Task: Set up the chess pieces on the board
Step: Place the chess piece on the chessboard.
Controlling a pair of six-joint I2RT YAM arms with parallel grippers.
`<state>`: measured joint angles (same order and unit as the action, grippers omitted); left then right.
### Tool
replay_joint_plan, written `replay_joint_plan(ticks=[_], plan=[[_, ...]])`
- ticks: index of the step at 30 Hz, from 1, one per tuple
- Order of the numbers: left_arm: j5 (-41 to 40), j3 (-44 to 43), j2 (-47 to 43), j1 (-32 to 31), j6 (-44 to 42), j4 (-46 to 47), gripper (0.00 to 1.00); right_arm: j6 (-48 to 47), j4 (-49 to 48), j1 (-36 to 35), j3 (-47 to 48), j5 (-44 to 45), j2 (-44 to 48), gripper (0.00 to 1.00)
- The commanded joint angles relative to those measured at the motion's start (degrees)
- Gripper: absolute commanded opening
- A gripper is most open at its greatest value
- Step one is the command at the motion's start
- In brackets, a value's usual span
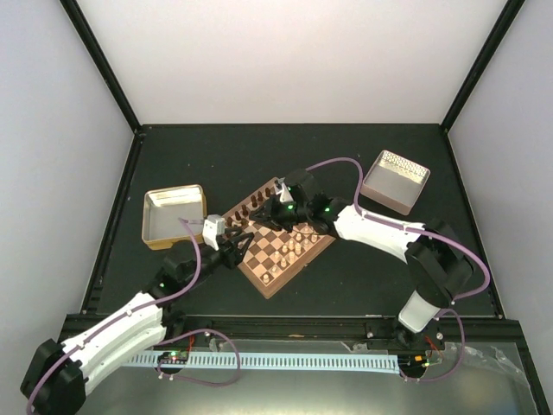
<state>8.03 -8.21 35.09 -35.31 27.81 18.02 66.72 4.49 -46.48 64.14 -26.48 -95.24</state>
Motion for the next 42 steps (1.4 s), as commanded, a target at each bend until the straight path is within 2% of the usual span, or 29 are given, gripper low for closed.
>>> replay_joint_plan(ticks=[1, 15, 20, 25, 29, 32, 35, 42], plan=[[4.0, -3.58, 2.79, 0.24, -2.32, 6.48, 0.49, 6.94, -7.09, 0.12, -2.1, -5.45, 2.2, 0.11], [3.78, -6.79, 7.21, 0.16, -4.2, 6.32, 0.27, 6.24, -7.23, 0.11, -3.05, -7.53, 1.99, 0.11], [3.57, -7.64, 7.85, 0.26, -4.93, 5.48, 0.13, 6.21, -7.38, 0.1, -3.19, -7.82, 1.81, 0.12], [2.66, -8.73, 8.58, 0.19, -5.04, 1.97, 0.02, 3.19, -6.57, 0.11, -2.58, -5.03, 2.19, 0.19], [1.33, -11.42, 9.16, 0.23, -5.39, -5.21, 0.02, -4.56, 0.14, 0.61, -0.44, 1.68, 2.6, 0.38], [0.3, -15.61, 11.26, 0.2, -5.43, -15.5, 0.02, -8.53, 4.02, 1.9, -0.98, 8.32, 4.27, 0.48], [2.01, -19.55, 15.25, 0.15, -5.38, -24.3, 0.02, -11.04, 7.28, 3.65, -2.8, 13.82, 7.68, 0.53], [9.42, -29.58, 28.71, -0.32, -3.6, -39.02, 0.01, -16.63, 14.15, 6.43, -7.5, 28.56, 18.07, 0.56]])
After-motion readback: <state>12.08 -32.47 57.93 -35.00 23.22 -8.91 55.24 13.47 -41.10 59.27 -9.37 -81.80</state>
